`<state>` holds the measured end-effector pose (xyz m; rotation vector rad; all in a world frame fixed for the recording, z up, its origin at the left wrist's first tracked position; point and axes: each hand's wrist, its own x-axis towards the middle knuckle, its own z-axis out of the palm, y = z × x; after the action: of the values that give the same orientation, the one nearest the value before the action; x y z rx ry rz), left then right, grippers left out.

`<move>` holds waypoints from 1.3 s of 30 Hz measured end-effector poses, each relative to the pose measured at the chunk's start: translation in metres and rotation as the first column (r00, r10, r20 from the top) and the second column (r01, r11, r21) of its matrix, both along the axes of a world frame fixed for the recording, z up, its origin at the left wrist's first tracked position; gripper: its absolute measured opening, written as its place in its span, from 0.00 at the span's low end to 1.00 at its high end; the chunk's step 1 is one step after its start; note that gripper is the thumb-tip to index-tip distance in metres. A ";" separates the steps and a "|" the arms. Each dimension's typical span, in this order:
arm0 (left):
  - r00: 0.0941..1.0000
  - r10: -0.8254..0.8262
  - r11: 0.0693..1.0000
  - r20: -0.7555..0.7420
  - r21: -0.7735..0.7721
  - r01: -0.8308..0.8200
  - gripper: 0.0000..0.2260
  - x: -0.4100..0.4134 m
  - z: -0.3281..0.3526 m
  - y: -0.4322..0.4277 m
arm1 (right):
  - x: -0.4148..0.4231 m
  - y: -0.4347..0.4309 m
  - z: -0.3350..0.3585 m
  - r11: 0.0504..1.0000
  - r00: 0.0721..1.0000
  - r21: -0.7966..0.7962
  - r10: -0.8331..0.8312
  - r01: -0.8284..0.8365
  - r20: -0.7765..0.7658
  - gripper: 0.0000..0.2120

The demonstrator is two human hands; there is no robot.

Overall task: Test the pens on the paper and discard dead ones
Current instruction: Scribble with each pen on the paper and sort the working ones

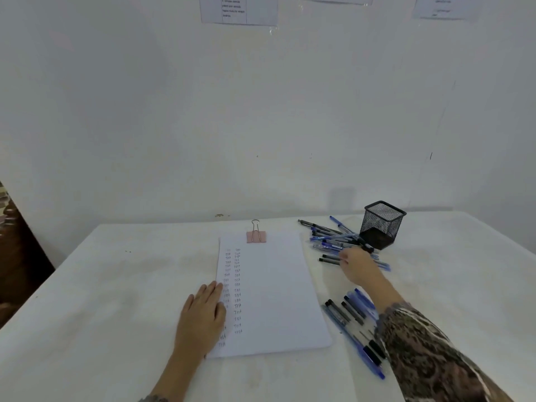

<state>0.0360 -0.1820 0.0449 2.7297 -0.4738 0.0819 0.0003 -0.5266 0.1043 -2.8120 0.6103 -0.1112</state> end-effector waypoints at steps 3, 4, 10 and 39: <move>1.000 -0.001 1.000 -0.007 -0.016 0.000 0.35 -0.001 0.001 0.000 | 0.009 -0.002 -0.019 0.992 0.996 -0.106 0.058 -0.064 -0.067 0.12; 1.000 0.001 1.000 0.000 -0.028 -0.001 0.38 -0.002 0.001 0.000 | 0.010 -0.003 -0.022 0.990 0.996 -0.128 0.047 -0.057 -0.078 0.11; 1.000 0.001 0.999 0.010 -0.050 -0.001 0.43 -0.001 0.001 -0.001 | 0.009 0.006 -0.013 0.992 0.960 0.037 0.106 -0.120 0.260 0.11; 0.999 -0.019 0.999 0.031 -0.033 0.020 0.42 -0.003 0.002 0.001 | -0.023 0.194 -0.024 -0.540 0.927 0.805 -0.373 -0.244 0.031 0.31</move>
<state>0.0333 -0.1812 0.0472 2.6941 -0.5030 0.1258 -0.0228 -0.3331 0.0800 -0.6031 0.3551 -0.0276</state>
